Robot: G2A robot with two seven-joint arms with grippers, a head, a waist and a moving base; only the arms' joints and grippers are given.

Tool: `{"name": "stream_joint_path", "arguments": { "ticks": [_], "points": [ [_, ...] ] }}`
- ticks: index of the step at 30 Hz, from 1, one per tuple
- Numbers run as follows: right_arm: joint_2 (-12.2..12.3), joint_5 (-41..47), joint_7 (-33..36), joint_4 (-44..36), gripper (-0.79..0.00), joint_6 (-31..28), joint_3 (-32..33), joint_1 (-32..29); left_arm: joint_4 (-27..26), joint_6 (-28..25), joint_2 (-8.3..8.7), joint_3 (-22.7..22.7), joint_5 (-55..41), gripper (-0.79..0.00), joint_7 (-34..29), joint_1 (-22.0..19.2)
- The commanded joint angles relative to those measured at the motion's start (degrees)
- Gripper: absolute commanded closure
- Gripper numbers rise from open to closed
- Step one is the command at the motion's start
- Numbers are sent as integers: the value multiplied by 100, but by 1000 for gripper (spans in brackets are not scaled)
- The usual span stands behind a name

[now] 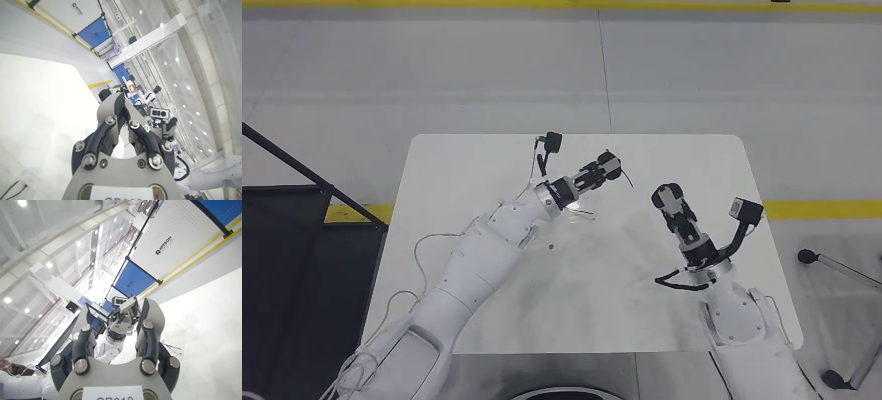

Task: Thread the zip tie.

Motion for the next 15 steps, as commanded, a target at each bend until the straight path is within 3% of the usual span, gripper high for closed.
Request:
{"name": "stream_joint_path", "arguments": {
  "ticks": [1,3,9,13,15],
  "points": [
    [19,-229,305,-99,-785,28,-10,73,-483,257,166,-379,339,0,63,317],
    [35,-317,607,-151,-785,66,-34,149,-1012,529,328,-794,598,0,76,691],
    [42,-384,653,-168,-785,137,3,185,-2913,1282,716,-2079,1084,0,67,2272],
    [42,-384,653,-168,-785,137,3,185,-3911,1596,831,-2633,1240,0,255,3215],
    [42,-384,653,-168,-785,137,3,185,-3977,1597,833,-2652,1219,0,277,3275]
  ]
}}
